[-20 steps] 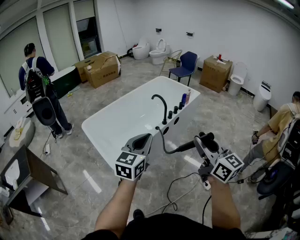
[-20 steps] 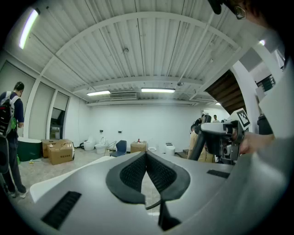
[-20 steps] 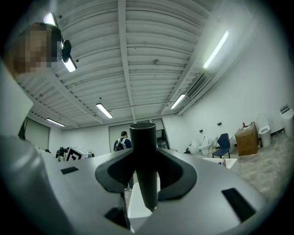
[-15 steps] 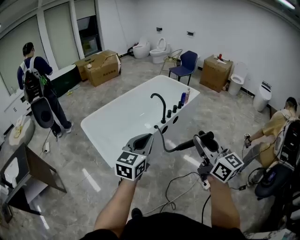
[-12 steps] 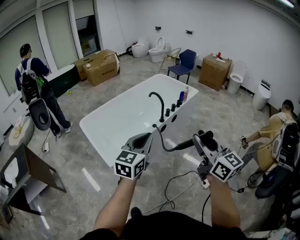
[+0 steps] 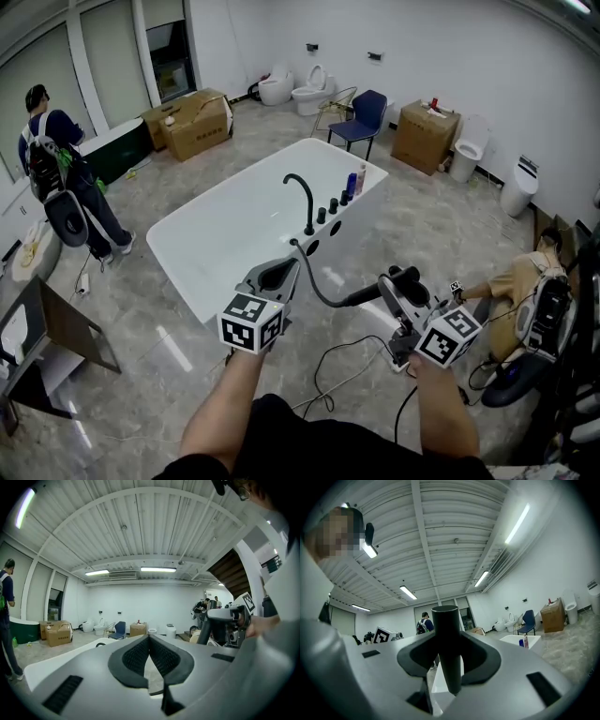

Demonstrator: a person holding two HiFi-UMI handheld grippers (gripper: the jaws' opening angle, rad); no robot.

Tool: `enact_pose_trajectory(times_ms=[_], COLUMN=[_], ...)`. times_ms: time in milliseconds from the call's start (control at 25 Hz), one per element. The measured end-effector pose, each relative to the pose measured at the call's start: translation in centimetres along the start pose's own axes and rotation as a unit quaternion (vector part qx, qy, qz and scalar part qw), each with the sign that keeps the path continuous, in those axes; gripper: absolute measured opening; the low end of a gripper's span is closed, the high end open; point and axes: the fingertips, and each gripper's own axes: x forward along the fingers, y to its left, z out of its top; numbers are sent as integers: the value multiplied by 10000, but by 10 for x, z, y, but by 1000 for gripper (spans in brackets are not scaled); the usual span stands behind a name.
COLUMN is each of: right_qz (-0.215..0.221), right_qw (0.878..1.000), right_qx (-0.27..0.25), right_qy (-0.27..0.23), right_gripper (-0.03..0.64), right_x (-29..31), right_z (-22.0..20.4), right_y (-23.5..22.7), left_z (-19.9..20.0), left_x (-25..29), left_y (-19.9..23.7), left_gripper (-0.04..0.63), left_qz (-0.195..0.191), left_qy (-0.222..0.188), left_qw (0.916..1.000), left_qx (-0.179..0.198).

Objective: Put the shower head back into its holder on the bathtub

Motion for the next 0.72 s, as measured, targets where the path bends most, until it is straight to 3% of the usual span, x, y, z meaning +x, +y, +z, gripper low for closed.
enact_pose_trajectory(times_ms=[360, 720], right_qz=[-230, -663], right_qw=[9996, 9977], right_qx=[70, 69], right_qy=[157, 145], right_gripper=[149, 149], right_x=[28, 98], right_z=[-21, -9], right_y=[-36, -103], left_z=[-36, -36], left_x=[37, 114], left_y=[31, 101], left_gripper=[15, 15], left_qz=[-157, -434], left_qy=[299, 249], left_qw=[9989, 9978], left_qx=[-329, -424])
